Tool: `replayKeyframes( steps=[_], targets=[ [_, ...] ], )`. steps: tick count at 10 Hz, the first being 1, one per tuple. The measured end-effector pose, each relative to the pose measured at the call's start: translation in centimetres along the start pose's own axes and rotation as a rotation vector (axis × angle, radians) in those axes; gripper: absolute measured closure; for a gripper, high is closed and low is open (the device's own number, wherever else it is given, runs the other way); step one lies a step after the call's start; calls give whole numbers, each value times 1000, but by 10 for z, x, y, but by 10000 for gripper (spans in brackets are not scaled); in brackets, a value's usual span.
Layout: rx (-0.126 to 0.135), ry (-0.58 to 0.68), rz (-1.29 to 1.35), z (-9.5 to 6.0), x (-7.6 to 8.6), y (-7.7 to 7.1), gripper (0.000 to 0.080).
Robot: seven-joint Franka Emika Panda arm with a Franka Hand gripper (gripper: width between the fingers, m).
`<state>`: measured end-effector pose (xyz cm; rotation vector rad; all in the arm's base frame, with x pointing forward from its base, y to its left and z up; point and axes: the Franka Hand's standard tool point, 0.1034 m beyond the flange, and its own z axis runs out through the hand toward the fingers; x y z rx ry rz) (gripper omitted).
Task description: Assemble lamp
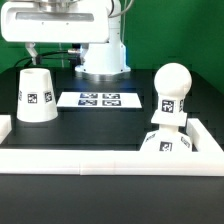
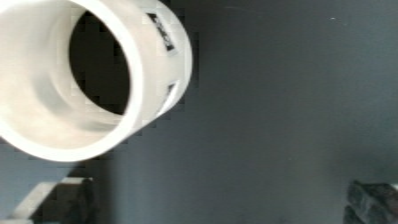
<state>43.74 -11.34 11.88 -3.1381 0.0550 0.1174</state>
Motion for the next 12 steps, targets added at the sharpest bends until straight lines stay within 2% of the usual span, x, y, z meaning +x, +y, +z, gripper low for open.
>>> replayKeyframes(
  steps=[4, 8, 12],
  targets=[
    [4, -12, 15, 7, -8, 14, 101],
    [-2, -34, 11, 20, -15, 10, 101],
    [-3, -36, 9, 21, -15, 10, 101]
  ],
)
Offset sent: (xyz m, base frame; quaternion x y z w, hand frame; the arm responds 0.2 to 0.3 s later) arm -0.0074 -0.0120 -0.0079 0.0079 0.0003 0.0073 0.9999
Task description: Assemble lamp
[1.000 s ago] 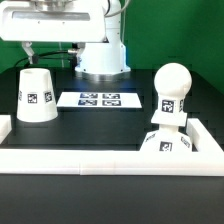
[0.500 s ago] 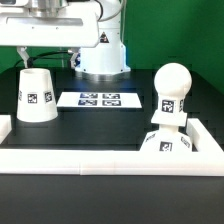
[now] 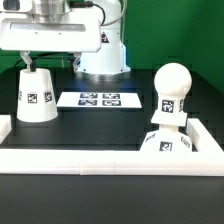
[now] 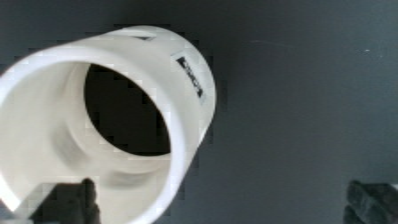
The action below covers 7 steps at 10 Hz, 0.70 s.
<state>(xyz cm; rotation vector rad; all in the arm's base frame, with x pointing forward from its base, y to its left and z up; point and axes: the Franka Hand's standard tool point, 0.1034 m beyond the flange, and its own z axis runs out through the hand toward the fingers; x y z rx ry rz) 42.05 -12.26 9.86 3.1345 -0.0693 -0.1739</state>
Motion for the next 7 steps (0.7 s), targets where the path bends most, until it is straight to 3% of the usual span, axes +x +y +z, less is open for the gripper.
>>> replayKeyframes(
  steps=[6, 7],
  targets=[
    [-4, 19, 9, 19, -19, 0, 101],
    [-4, 19, 8, 19, -19, 0, 214]
  ],
)
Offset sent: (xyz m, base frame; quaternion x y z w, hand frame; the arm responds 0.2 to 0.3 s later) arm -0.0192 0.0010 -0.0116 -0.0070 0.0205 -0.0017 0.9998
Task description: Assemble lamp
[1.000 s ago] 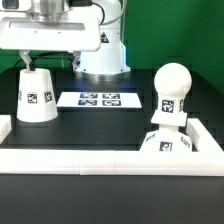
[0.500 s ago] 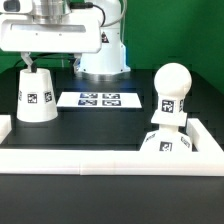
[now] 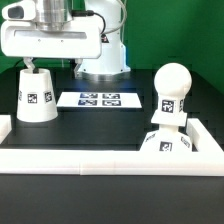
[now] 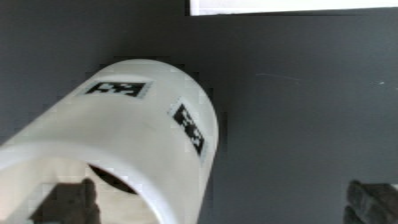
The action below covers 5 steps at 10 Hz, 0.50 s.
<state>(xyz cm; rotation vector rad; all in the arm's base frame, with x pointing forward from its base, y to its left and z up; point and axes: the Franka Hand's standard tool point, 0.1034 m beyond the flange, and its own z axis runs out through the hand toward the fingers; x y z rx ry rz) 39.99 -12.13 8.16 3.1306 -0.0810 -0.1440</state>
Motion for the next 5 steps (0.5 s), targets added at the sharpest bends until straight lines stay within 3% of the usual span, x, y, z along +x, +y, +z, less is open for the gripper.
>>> replayKeyframes(
  steps=[1, 2, 3, 4, 5],
  targets=[
    [0, 0, -2, 0, 0, -1, 214],
    [0, -1, -2, 0, 0, -1, 351],
    [0, -1, -2, 0, 0, -1, 351],
    [0, -1, -2, 0, 0, -1, 551],
    [0, -1, -2, 0, 0, -1, 686]
  ],
)
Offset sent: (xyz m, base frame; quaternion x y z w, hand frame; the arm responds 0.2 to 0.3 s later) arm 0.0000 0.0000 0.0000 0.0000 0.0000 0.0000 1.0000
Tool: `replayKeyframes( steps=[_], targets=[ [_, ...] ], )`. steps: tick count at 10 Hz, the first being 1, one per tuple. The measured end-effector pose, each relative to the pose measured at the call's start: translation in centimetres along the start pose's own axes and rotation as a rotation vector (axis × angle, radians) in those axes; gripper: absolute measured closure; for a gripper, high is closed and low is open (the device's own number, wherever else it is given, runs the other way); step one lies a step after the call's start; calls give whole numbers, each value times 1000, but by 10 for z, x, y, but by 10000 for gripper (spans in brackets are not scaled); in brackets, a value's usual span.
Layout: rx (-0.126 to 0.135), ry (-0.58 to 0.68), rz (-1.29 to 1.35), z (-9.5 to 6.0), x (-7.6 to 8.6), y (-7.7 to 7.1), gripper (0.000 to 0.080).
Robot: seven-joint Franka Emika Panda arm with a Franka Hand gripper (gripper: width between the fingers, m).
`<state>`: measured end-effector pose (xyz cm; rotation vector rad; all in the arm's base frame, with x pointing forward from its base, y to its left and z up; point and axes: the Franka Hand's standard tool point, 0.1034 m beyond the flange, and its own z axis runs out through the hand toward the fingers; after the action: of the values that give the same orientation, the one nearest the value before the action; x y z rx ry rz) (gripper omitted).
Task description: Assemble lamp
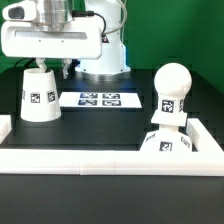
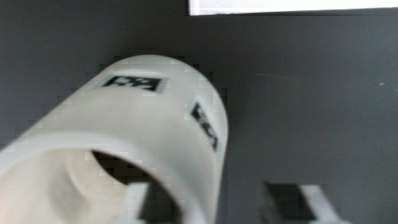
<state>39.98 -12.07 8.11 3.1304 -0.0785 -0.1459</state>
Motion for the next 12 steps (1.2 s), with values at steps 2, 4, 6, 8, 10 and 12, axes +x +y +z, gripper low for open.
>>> replayKeyframes(
  steps=[2, 4, 6, 8, 10, 12],
  targets=[
    [0, 4, -1, -1, 1, 0, 755],
    [0, 4, -1, -1, 2, 0, 755],
    [2, 2, -5, -3, 3, -4, 755],
    [10, -2, -3, -11, 6, -16, 755],
    [21, -8, 7, -23, 12, -31, 755],
    [29, -17, 24, -37, 24, -48, 755]
  ],
)
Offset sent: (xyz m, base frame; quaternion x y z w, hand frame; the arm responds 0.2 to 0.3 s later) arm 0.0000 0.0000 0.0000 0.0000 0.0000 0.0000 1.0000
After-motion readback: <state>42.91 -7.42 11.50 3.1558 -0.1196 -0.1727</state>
